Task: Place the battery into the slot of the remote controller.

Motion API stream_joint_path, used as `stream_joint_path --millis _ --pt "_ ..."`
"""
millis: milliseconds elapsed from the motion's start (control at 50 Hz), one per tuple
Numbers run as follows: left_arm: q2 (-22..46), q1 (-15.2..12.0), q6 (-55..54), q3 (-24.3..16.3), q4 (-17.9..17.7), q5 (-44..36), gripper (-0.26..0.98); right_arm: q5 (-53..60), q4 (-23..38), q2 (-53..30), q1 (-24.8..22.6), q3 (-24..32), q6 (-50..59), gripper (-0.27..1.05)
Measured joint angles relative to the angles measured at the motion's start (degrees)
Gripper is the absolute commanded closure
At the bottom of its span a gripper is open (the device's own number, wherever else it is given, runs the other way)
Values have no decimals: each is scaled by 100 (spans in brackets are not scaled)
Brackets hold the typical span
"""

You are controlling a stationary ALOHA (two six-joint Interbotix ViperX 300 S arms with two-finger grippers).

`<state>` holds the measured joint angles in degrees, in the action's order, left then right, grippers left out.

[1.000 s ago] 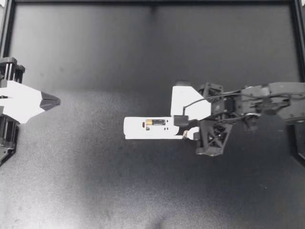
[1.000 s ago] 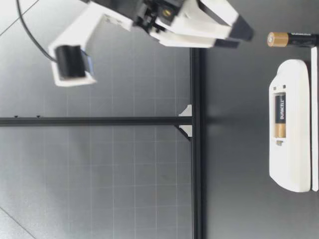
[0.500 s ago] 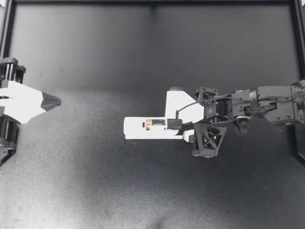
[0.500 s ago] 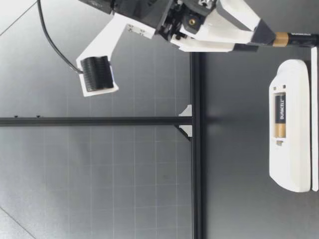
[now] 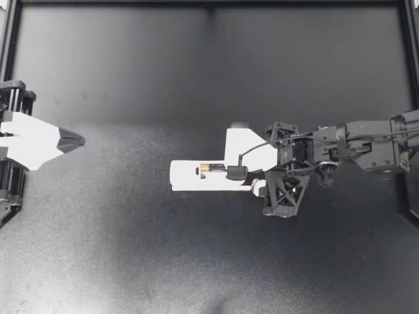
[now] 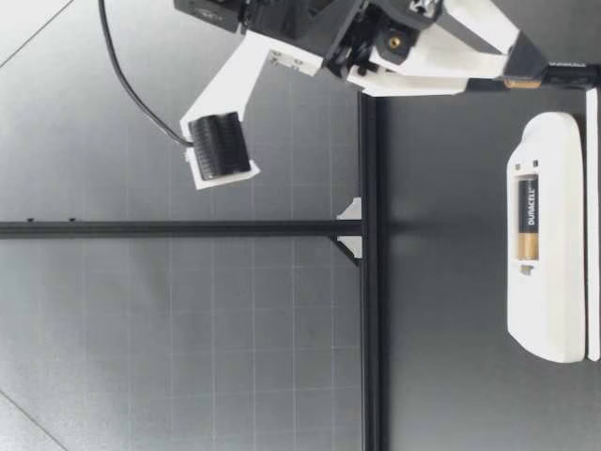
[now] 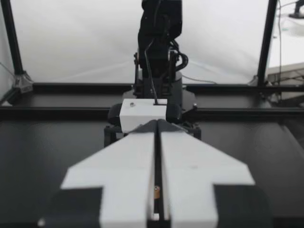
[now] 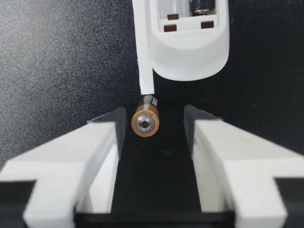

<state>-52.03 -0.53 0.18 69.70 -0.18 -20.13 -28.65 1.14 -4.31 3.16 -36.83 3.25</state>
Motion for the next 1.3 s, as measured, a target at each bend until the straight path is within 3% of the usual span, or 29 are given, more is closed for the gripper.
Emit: stream_joint_path --millis 440,720,900,1300 --pt "0 0 0 26 9 -9 85 -18 -26 -26 -105 26 9 68" --pt "167 0 -62 35 9 123 85 26 -26 0 -105 44 26 77" --pt "967 -79 -97 -123 -88 659 85 615 -9 387 -105 -97 26 77" --pt "3270 -316 -26 -1169 -88 1459 85 4254 0 571 79 -1301 26 77"
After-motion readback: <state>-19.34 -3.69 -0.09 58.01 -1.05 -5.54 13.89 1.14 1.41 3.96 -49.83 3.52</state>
